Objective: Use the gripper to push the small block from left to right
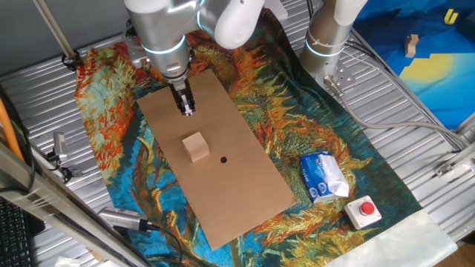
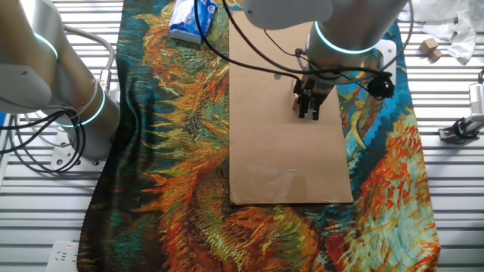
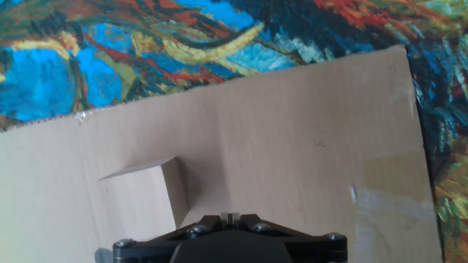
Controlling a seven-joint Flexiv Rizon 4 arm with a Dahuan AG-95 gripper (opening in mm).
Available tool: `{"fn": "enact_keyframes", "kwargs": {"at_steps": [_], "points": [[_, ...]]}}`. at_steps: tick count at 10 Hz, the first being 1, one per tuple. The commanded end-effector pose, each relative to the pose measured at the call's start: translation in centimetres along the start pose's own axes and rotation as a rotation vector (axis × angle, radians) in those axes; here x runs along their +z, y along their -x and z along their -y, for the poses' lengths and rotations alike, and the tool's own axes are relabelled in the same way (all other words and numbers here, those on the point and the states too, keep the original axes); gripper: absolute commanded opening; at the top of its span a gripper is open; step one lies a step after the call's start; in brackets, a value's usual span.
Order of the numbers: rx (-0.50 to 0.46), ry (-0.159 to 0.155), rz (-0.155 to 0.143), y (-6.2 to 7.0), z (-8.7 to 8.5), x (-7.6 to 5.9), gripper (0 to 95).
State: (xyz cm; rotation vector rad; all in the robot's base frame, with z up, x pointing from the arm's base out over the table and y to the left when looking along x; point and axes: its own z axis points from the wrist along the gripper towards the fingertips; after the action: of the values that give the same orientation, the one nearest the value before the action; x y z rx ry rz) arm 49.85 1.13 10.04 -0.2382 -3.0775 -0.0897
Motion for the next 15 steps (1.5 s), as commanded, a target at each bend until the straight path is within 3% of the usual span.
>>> {"fn": "enact_keyframes", "kwargs": {"at_steps": [1, 5, 10, 15], "points": [[0.002, -0.001, -0.002, 0.3, 0.0, -0.1, 0.0], [0.012, -0.004, 0.001, 0.5, 0.0, 0.0, 0.0], [0.032, 0.018, 0.020, 1.7, -0.4, 1.9, 0.0], [0.040, 0.021, 0.021, 3.0, -0.7, 2.3, 0.0]]}}
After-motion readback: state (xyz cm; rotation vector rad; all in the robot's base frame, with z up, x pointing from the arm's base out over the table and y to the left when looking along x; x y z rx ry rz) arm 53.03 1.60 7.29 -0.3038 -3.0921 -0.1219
